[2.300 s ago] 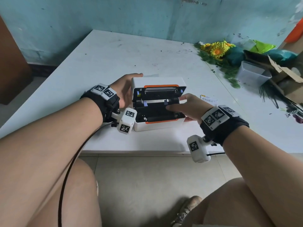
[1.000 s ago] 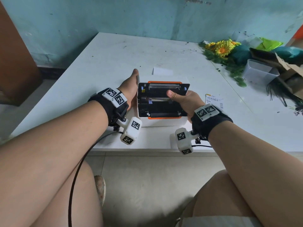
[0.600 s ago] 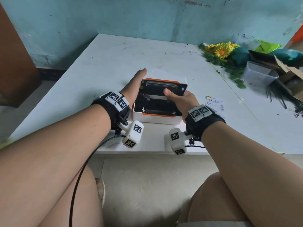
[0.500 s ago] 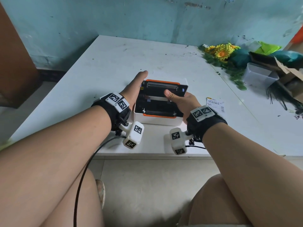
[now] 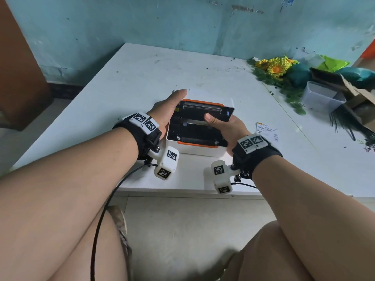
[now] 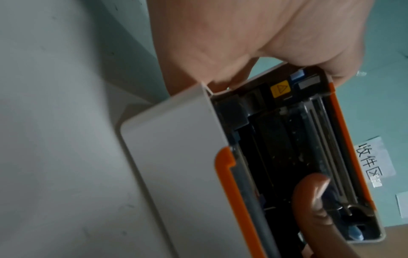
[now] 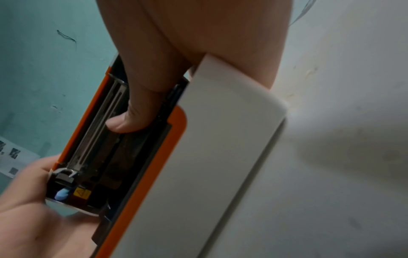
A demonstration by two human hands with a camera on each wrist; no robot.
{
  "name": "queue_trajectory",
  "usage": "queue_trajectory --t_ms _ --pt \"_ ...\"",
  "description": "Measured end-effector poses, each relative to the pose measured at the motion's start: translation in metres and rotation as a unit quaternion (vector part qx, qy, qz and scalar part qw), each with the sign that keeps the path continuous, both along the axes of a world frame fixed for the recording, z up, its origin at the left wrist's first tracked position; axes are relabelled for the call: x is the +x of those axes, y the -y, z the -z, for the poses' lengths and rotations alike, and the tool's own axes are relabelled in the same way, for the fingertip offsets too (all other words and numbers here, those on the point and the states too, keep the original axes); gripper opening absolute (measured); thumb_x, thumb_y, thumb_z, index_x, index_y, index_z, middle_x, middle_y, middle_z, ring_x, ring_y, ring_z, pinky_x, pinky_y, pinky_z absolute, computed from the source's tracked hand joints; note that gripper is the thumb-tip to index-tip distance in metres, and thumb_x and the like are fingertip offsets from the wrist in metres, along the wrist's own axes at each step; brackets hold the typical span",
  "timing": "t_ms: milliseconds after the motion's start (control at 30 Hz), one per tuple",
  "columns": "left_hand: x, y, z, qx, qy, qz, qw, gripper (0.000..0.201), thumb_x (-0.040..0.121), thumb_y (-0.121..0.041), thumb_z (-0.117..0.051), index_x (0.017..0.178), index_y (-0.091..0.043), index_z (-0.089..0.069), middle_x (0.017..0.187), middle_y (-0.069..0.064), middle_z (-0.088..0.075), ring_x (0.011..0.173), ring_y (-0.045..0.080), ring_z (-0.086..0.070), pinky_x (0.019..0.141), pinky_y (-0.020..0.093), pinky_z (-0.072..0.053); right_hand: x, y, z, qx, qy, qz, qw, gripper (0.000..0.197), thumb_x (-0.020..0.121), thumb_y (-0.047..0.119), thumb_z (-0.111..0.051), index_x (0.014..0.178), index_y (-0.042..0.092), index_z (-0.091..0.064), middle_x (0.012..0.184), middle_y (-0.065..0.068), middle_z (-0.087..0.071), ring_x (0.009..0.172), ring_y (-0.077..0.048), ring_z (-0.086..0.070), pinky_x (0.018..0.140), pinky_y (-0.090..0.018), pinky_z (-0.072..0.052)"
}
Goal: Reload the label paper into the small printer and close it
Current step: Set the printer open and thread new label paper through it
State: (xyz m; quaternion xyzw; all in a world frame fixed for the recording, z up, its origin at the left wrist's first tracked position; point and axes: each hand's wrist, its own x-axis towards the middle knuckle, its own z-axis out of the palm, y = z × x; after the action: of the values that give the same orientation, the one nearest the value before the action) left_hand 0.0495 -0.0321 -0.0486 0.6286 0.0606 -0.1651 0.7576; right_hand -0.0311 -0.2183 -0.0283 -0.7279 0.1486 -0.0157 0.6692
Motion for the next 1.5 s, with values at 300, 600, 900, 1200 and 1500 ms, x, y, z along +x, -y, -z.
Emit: queue_trajectory --t_ms 300,600,900,1200,1500 --pt "0.008 -0.006 -0.002 -0.015 0.005 0.066 0.998 0.097 0.061 -0.064 -0.088 0.142 -0.015 -0.066 0.133 0.018 -0.074 0.122 0.039 -0.072 0.106 0.059 -0.055 0.012 0.007 0.010 0.020 -0.007 -0.010 1.000 0.039 0.087 0.025 -0.086 0.121 0.011 -0.073 0.100 -0.003 -0.079 0.073 -0.007 -0.074 0.042 -0.010 -0.051" --pt "0.006 -0.005 -0.005 -0.022 0.022 0.100 0.995 0.056 0.086 -0.057 -0.071 0.126 -0.018 -0.065 0.108 0.013 -0.075 0.088 0.028 -0.077 0.073 0.038 -0.063 0.017 0.012 0.013 0.042 -0.029 -0.051 0.997 0.030 0.089 0.025 -0.084 0.117 0.017 -0.077 0.112 -0.007 -0.083 0.102 -0.021 -0.080 0.072 -0.026 -0.062" --pt "0.007 -0.005 -0.003 -0.017 0.040 0.106 0.993 0.054 0.086 -0.059 -0.068 0.123 -0.019 -0.067 0.094 0.007 -0.076 0.079 0.023 -0.076 0.071 0.033 -0.061 0.019 0.014 0.023 0.056 0.007 -0.054 0.997 0.030 0.093 0.018 -0.080 0.122 0.014 -0.075 0.116 -0.010 -0.081 0.105 -0.026 -0.079 0.077 -0.030 -0.063" --pt "0.011 -0.001 -0.001 -0.003 0.038 0.084 0.996 0.065 0.088 -0.063 -0.066 0.133 -0.016 -0.069 0.109 0.011 -0.078 0.088 0.026 -0.079 0.082 0.039 -0.061 0.025 0.020 0.029 0.071 0.018 -0.083 0.994 0.025 0.099 0.018 -0.073 0.123 0.012 -0.074 0.121 -0.015 -0.079 0.115 -0.034 -0.075 0.104 -0.051 -0.058" --pt "0.012 -0.001 -0.003 -0.003 0.023 0.079 0.997 0.042 0.092 -0.059 -0.065 0.105 -0.020 -0.071 0.098 0.011 -0.079 0.086 0.030 -0.077 0.082 0.041 -0.062 0.028 0.021 0.027 0.073 0.003 -0.074 0.995 0.020 0.092 0.012 -0.079 0.111 0.016 -0.077 0.113 -0.014 -0.081 0.104 -0.034 -0.079 0.095 -0.049 -0.063"
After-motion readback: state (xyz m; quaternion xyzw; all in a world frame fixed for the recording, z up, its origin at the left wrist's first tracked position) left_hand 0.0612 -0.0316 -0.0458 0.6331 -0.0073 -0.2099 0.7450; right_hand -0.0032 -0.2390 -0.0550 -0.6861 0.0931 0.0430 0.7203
